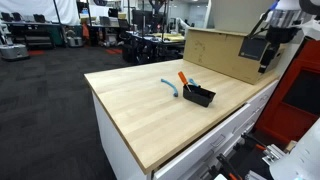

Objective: Take the screwdriver out of the box

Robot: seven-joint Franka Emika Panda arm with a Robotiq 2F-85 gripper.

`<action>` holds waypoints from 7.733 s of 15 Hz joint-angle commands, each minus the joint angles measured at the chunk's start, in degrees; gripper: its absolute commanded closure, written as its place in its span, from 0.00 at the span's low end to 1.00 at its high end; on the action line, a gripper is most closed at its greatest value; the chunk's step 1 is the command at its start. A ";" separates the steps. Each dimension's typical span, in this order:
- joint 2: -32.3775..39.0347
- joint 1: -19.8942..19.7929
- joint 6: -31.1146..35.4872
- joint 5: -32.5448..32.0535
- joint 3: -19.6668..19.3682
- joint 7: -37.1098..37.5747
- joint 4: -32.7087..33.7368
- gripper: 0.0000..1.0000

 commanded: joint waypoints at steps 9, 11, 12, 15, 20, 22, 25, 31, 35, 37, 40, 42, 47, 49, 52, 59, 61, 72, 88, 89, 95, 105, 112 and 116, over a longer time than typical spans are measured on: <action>5.75 4.36 4.46 1.29 -0.44 1.13 1.24 0.00; 8.77 5.51 7.87 1.89 -0.33 1.73 1.60 0.00; 10.25 5.86 9.56 2.27 -0.40 2.03 1.81 0.00; 15.26 7.16 15.24 5.01 -1.32 1.55 2.68 0.00; 23.92 8.38 24.42 10.47 -0.48 2.09 4.26 0.00; 27.20 8.69 28.31 12.01 0.07 2.54 5.02 0.00; 32.50 8.94 34.21 13.16 1.26 3.82 6.71 0.00; 42.89 9.11 38.43 14.69 3.59 6.83 12.91 0.00; 42.46 8.51 38.76 14.06 4.37 7.74 12.79 0.00; 44.26 8.49 38.92 14.09 4.59 8.12 14.26 0.00; 44.76 8.48 38.92 14.12 4.62 8.15 14.73 0.00; 48.47 8.70 38.23 15.51 4.23 7.60 17.12 0.00; 55.08 8.61 40.62 19.54 4.48 9.09 20.23 0.00; 57.12 8.42 42.13 20.22 4.72 10.00 21.31 0.00; 59.54 8.23 46.49 19.08 5.02 13.54 22.21 0.00; 63.72 8.19 50.67 13.23 4.21 23.13 24.13 0.03; 64.59 8.28 51.10 10.55 3.80 26.20 24.66 0.28; 65.56 9.13 51.68 6.18 3.10 32.40 25.00 0.92; 60.01 15.26 39.30 -4.51 12.89 35.36 27.69 0.92; 60.80 16.04 35.87 -7.24 13.76 37.19 28.97 0.92; 64.58 20.63 20.46 -23.42 16.30 46.43 34.86 0.92; 75.12 18.03 17.96 3.86 17.30 15.59 43.91 0.92; 83.00 13.92 12.19 19.14 17.59 1.37 50.25 0.92; 83.93 14.01 10.72 19.40 16.99 2.42 51.47 0.35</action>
